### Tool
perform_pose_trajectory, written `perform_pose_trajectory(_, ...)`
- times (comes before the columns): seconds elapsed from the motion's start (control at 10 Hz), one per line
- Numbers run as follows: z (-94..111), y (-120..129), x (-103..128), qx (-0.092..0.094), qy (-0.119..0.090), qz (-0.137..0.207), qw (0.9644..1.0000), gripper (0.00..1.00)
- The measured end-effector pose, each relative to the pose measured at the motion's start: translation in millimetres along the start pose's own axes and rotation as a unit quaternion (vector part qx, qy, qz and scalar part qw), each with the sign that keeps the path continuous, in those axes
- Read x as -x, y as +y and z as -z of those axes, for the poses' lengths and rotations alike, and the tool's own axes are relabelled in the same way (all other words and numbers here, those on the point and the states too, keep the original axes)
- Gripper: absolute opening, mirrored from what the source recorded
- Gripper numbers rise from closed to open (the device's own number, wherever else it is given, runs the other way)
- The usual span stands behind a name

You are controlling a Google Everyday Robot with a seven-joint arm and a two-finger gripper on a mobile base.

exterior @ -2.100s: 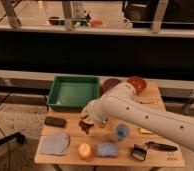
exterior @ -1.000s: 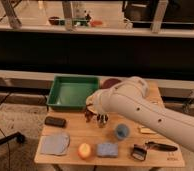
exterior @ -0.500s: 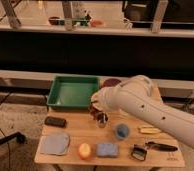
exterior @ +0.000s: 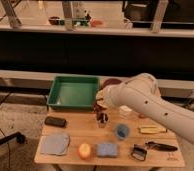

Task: Place grapes in metal cup

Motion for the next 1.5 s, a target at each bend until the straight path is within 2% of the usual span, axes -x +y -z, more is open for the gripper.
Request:
perform_pose_trajectory(0.4, 3.8, 1.0, -17.5, -0.001, 0.012, -0.014, 0.9998, 0.14)
perform_pose_trajectory(0.8, -3.8, 10.2, -33.8, 0.004, 0.016, -0.030, 0.9994, 0.14)
perform_pose_trajectory(1.5, -23.4, 21.2, -33.9, 0.021, 0.011, -0.038, 0.9990, 0.14)
